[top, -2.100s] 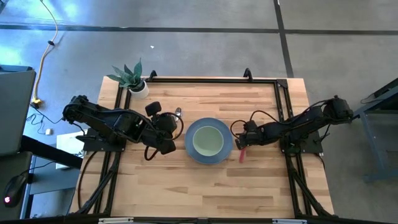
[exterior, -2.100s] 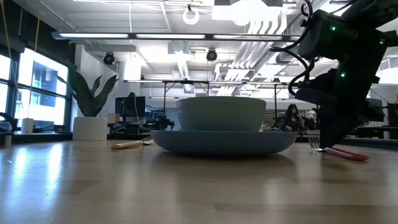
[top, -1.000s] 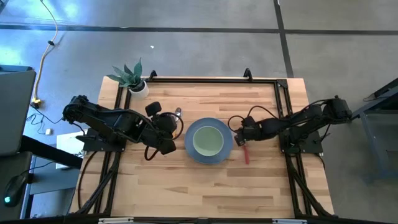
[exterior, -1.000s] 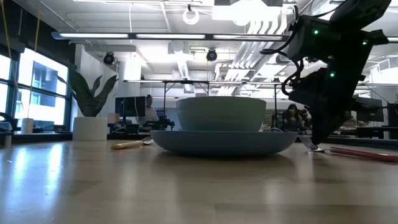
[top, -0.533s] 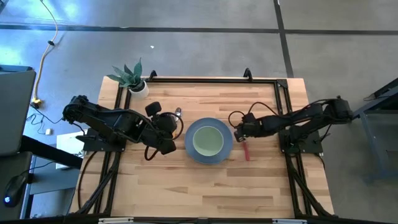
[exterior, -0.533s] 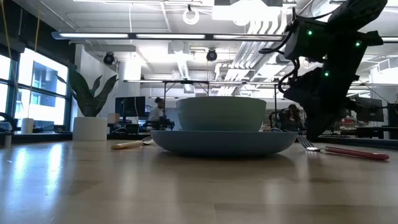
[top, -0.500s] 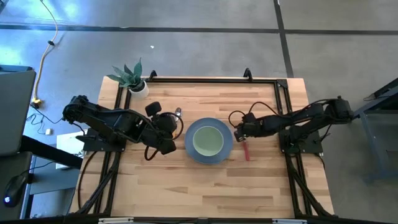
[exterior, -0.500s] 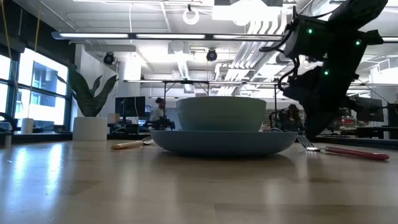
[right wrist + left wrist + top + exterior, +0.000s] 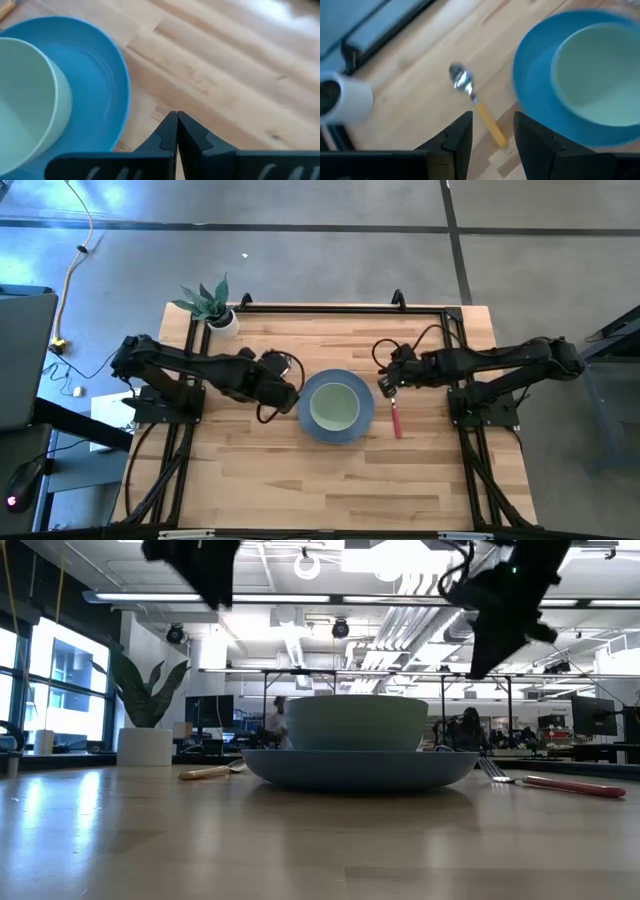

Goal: Set table place
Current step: Put the yellow spoon into the green bowl

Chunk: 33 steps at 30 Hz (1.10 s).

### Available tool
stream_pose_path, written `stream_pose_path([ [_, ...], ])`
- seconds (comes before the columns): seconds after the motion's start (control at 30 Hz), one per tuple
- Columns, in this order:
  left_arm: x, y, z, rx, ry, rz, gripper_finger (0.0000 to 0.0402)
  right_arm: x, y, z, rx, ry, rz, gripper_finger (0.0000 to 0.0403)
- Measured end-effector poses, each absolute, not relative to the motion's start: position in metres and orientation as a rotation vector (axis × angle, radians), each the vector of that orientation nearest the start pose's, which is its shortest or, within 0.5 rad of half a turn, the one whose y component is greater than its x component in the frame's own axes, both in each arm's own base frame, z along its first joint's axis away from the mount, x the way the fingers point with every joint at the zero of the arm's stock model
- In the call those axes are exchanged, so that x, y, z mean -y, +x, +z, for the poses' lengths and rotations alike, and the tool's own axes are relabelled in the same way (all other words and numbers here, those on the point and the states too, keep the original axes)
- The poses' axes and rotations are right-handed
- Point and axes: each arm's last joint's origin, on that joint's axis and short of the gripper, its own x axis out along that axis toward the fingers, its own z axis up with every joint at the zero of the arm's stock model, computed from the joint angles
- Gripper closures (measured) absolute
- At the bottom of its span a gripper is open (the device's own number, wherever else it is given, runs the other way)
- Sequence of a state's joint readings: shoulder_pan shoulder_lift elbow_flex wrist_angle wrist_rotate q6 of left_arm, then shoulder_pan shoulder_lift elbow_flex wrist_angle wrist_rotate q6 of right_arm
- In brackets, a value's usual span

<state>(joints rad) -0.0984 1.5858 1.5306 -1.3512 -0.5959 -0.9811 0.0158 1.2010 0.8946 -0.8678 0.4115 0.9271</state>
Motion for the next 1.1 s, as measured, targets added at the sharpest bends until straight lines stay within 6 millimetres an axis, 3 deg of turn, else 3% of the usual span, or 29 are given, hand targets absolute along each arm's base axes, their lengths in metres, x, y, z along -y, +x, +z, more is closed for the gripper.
stream_pose_path([
  [0.2,0.0,0.29,0.271,-1.025,-0.535,1.035,0.0273,0.009,0.208,0.282,-0.945,0.429,-0.836,0.0403],
  [0.43,-0.014,0.293,0.229,-1.027,-0.676,0.965,0.0272,0.01,0.205,0.306,-0.972,0.32,-0.804,0.0403],
  [0.6,-0.032,0.286,0.213,-1.073,-0.723,0.977,0.0262,0.011,0.204,0.31,-0.987,0.284,-0.796,0.0403],
  [0.83,-0.062,0.282,0.203,-1.023,-0.834,1.02,0.0194,0.011,0.201,0.309,-1.016,0.27,-0.801,0.0403],
  [0.97,-0.073,0.283,0.192,-0.969,-0.887,0.952,0.0166,0.011,0.2,0.308,-1.021,0.259,-0.81,0.0403],
  [1.1,-0.078,0.275,0.18,-0.985,-0.913,0.993,0.0154,0.011,0.199,0.308,-1.029,0.251,-0.81,0.0403],
])
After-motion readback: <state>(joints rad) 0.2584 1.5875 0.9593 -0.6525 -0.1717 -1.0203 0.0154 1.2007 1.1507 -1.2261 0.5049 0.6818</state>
